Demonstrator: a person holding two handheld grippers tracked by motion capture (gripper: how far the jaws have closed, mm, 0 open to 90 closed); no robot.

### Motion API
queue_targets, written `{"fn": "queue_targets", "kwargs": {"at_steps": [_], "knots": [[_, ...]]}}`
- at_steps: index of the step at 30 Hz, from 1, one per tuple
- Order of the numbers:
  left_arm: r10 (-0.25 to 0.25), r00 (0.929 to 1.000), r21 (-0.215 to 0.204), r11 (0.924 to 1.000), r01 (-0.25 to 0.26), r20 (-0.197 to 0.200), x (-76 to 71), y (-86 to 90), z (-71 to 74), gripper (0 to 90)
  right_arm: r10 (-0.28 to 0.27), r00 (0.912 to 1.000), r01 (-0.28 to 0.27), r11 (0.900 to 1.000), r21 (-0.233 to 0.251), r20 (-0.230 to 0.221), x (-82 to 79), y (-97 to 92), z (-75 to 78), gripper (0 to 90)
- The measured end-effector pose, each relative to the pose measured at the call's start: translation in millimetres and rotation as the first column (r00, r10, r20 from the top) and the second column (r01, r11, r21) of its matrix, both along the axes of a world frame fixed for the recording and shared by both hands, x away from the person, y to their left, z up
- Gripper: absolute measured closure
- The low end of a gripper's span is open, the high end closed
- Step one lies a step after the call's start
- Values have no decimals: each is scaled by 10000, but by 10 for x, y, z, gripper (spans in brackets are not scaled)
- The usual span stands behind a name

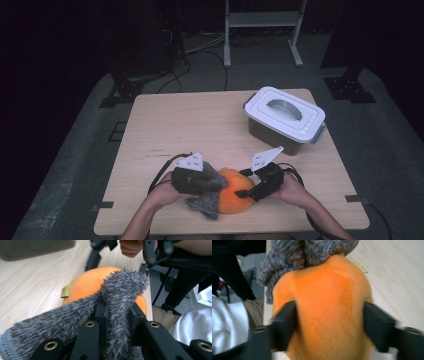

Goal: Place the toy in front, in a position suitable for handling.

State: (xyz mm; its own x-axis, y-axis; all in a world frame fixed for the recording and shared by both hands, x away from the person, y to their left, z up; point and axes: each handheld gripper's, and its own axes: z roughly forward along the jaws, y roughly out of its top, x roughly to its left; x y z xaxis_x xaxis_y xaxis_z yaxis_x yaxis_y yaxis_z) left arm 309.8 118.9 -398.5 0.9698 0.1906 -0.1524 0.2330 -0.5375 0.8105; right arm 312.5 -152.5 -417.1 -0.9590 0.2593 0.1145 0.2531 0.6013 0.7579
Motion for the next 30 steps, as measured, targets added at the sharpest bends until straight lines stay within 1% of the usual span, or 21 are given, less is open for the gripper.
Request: {"fn": "queue_targets", "kwargs": {"at_steps": [1, 2, 3, 4, 5, 6, 7, 8, 9, 10, 11, 12, 13, 16, 18, 20, 22, 25, 28, 29, 30], "knots": [[0, 10000, 0, 10000, 0, 0, 0, 0, 0, 742, 0, 10000, 0, 10000, 0, 0, 0, 0, 0, 376], [99, 9999, -64, 9999, -99, 117, 32, 19, 57, 743, 94, 9978, -93, 10000, -10, 650, -10, -13, 43, 473], [99, 9999, -64, 9999, -99, 117, 32, 19, 57, 742, 112, 9958, -115, 9999, 23, 910, -5, -16, 61, 495], [216, 9993, -138, 9997, -212, 306, 60, 25, 144, 743, 97, 9933, -111, 9999, 112, 1149, -1, -18, 80, 506], [216, 9993, -138, 9997, -212, 306, 60, 25, 144, 742, 115, 9910, -149, 9996, 246, 1331, -1, -16, 100, 512], [292, 9986, -179, 9994, -284, 442, 76, 23, 187, 742, 140, 9866, -183, 9995, 246, 1626, 4, -11, 122, 514], [360, 9978, -194, 9992, -349, 560, 95, 20, 228, 742, 140, 9866, -183, 9995, 246, 1626, 4, -11, 122, 514], [438, 9971, -245, 9988, -424, 623, 114, 16, 256, 742, 151, 9798, -189, 9997, 168, 1995, 17, 10, 153, 513], [465, 9967, -249, 9987, -449, 664, 132, 8, 271, 742, 214, 9774, -243, 9996, 112, 2104, 22, 19, 156, 514], [491, 9965, -160, 9987, -481, 683, 145, -5, 266, 742, 214, 9774, -243, 9996, 112, 2104, 22, 19, 156, 514], [511, 9957, 86, 9986, -519, 767, 152, -22, 242, 742, 400, 9738, -409, 9992, -7, 2237, 23, 20, 140, 514], [454, 9963, 408, 9980, -484, 725, 146, -41, 160, 742, 451, 9730, -445, 9990, -76, 2262, 25, 11, 125, 516], [454, 9963, 408, 9980, -484, 725, 146, -41, 160, 742, 542, 9716, -506, 9985, -216, 2305, 24, -6, 106, 517], [500, 9977, 373, 9980, -517, 459, 115, 14, 33, 742, 727, 9742, -692, 9973, -237, 2136, 11, -84, 56, 517], [544, 9977, 461, 9974, -563, 416, 108, 42, 6, 742, 737, 9750, -688, 9972, -306, 2095, -4, -145, 40, 517], [736, 9970, 795, 9940, -753, 241, 96, 130, -89, 741, 661, 9775, -613, 9977, -299, 2002, -16, -196, 28, 515], [803, 9967, 773, 9937, -807, 85, 98, 178, -137, 742, 653, 9781, -622, 9978, -220, 1977, -22, -224, 18, 513], [809, 9967, 623, 9948, -805, -42, 104, 201, -145, 742, 675, 9773, -649, 9977, -195, 2007, -28, -211, 15, 512], [768, 9970, 456, 9960, -766, -20, 114, 191, -91, 742, 666, 9773, -637, 9977, -210, 2010, -30, -194, 21, 511], [698, 9975, 246, 9972, -699, 56, 123, 163, -24, 742, 661, 9775, -642, 9978, -163, 2003, -31, -186, 17, 509], [698, 9975, 246, 9972, -699, 56, 123, 163, -24, 742, 662, 9772, -652, 9978, -118, 2015, -33, -180, 15, 507]]}}
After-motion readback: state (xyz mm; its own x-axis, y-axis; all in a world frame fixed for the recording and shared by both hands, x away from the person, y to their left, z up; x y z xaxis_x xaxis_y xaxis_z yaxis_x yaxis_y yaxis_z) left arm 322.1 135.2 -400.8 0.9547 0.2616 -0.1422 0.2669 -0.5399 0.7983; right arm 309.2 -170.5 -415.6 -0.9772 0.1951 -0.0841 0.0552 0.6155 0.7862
